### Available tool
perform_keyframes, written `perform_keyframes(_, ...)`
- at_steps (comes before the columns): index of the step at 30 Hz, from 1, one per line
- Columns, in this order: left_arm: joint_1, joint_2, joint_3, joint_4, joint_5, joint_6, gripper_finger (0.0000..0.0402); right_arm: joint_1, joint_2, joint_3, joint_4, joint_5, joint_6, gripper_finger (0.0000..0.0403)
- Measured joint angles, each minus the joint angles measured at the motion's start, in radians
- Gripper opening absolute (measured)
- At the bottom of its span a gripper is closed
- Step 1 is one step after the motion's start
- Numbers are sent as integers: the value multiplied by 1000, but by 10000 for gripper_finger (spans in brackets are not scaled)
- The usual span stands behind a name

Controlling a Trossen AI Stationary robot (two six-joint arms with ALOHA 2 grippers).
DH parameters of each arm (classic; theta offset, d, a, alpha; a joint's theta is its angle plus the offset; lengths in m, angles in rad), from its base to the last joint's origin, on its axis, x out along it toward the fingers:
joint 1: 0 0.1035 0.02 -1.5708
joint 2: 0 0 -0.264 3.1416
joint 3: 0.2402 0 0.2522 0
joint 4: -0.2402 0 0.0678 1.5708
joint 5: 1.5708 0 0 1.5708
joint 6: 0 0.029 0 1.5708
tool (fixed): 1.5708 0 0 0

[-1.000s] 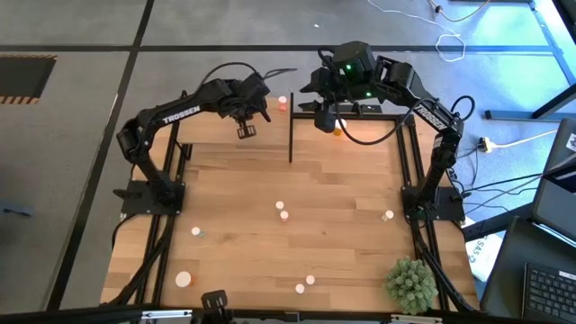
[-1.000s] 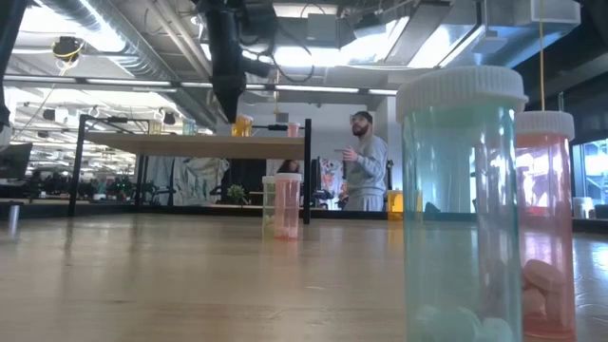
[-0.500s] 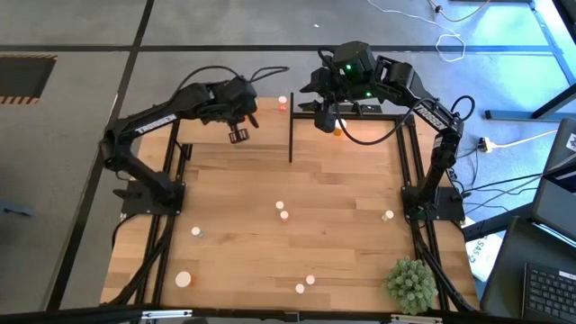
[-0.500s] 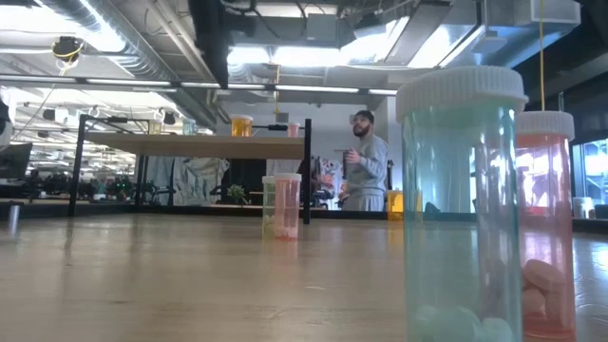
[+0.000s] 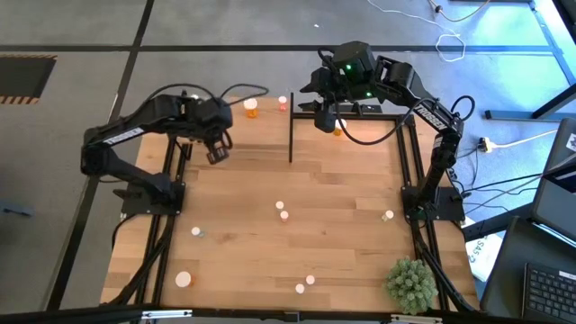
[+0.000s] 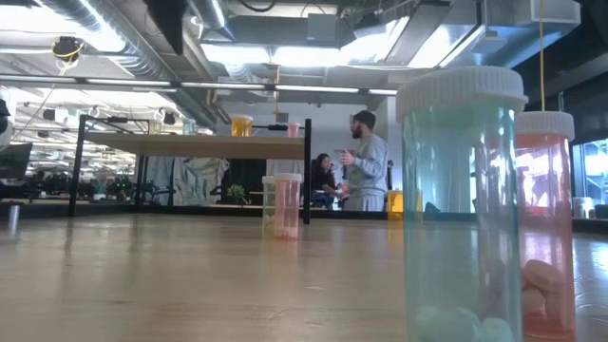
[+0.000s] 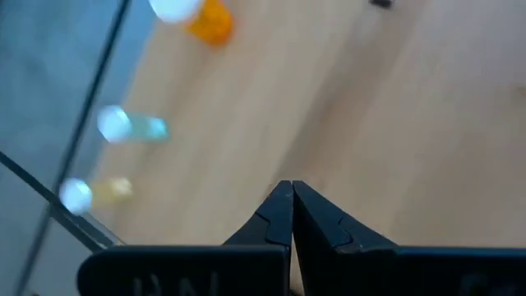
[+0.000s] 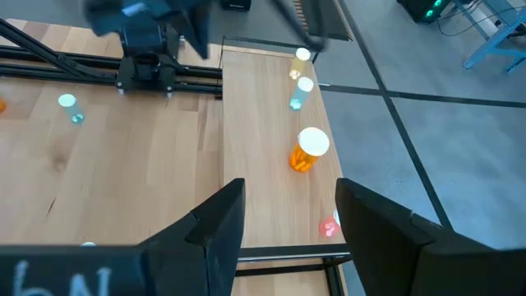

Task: Pick and place medicine bottles onto shelf by color
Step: Put the top small red pill bottle on the shelf

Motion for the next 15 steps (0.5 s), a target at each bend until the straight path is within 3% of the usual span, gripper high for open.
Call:
perform_keyframes(10, -162, -39, 0, -166, 36, -287, 0, 5, 0, 0, 34, -17, 55, 193)
perform_keyframes(15, -242, -97, -11, -155, 36, -397, 0, 28, 0, 0, -69, -201, 3, 193)
